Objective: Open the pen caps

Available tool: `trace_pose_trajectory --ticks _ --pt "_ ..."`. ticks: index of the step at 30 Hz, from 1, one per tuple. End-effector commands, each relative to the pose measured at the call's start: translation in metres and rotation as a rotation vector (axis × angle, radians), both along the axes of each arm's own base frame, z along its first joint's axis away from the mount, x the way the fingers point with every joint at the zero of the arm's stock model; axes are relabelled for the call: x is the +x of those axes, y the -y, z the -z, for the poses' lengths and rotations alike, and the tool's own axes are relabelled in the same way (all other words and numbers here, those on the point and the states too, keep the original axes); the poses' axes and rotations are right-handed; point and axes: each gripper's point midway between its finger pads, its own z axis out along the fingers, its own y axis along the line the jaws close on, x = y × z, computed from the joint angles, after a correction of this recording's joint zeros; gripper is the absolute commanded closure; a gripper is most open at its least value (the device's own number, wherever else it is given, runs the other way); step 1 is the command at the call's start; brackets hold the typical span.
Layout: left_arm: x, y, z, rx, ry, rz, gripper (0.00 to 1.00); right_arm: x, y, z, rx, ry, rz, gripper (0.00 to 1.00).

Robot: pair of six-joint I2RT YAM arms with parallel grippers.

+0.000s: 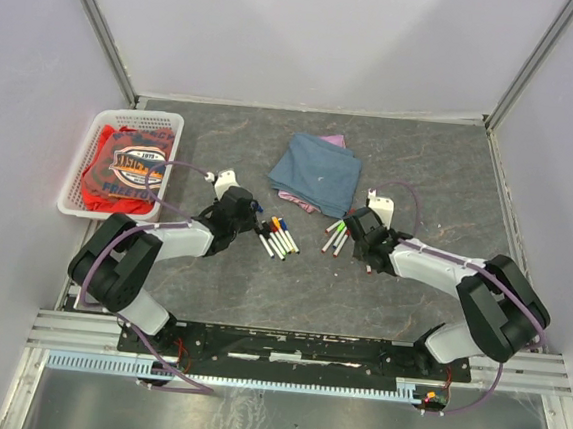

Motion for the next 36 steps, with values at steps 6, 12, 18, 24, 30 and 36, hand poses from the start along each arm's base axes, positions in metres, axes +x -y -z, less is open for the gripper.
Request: trace_pose_trajectory --ticks 6,12,18,24,30,36 --pt "0.008 -0.004 -0.018 -0.008 0.077 -0.022 0.5 0.02 -0.016 -0.055 0.065 0.135 -0.018 0.56" --pt "0.006 -0.003 -0.035 -0.04 0.115 -0.015 0.5 0.026 -0.037 -0.055 0.105 0.119 -0.044 0.55" --pt "0.004 0.002 -0.046 -0.066 0.14 0.01 0.5 0.033 -0.051 -0.045 0.124 0.089 -0.039 0.55" --pt "0.0 0.001 -0.048 -0.071 0.15 0.015 0.5 0.038 -0.06 -0.033 0.135 0.063 -0.034 0.55" --pt "-0.001 0.001 -0.051 -0.071 0.16 0.021 0.5 0.04 -0.062 -0.025 0.127 0.047 -0.03 0.56" --pt "-0.001 0.001 -0.053 -0.073 0.165 0.025 0.5 0.04 -0.062 -0.015 0.114 0.027 -0.026 0.56"
